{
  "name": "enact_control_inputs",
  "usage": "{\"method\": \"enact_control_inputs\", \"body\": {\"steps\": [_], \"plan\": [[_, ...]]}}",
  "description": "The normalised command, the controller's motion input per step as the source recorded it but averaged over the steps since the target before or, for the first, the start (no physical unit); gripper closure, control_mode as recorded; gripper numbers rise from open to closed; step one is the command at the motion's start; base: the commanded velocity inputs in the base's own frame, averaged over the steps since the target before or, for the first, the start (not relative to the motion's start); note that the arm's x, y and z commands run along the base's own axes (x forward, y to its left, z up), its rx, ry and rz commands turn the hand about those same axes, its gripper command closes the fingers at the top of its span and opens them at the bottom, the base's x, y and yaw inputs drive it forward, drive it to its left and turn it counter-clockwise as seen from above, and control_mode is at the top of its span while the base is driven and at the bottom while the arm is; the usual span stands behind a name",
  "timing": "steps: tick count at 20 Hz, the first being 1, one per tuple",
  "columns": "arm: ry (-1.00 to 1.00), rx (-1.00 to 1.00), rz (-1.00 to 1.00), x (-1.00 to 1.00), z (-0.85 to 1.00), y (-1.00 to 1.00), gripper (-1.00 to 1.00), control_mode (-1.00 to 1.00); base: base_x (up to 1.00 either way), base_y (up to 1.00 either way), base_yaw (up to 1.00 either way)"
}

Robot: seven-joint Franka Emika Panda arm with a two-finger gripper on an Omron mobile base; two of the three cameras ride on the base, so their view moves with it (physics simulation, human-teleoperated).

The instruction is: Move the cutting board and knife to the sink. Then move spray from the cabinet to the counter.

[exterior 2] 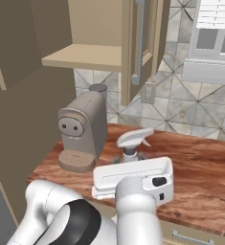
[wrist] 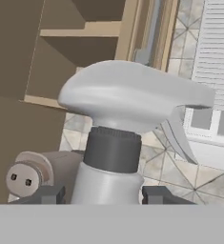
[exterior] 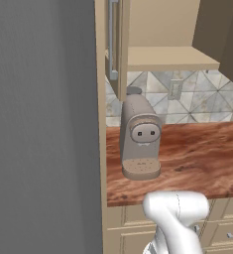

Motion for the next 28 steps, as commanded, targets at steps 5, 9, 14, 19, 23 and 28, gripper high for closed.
{"method": "enact_control_inputs", "body": {"steps": [5,9,14,19,23,28], "plan": [[-0.25,0.02,0.0,0.28,-0.44,0.0,1.0,-1.0,0.0,0.0,0.0],[-0.24,0.05,0.0,0.39,-0.41,0.0,1.0,-1.0,0.0,0.0,0.0],[0.0,0.0,0.0,0.63,-0.03,0.0,1.0,-1.0,0.0,0.0,0.0],[0.1,0.0,0.0,0.62,0.0,0.0,1.0,-1.0,0.0,0.0,0.0],[0.02,0.0,0.0,0.53,-0.07,-0.02,1.0,-1.0,0.0,0.0,0.0],[0.0,0.02,0.0,0.44,-0.23,-0.12,1.0,-1.0,0.0,0.0,0.0]]}}
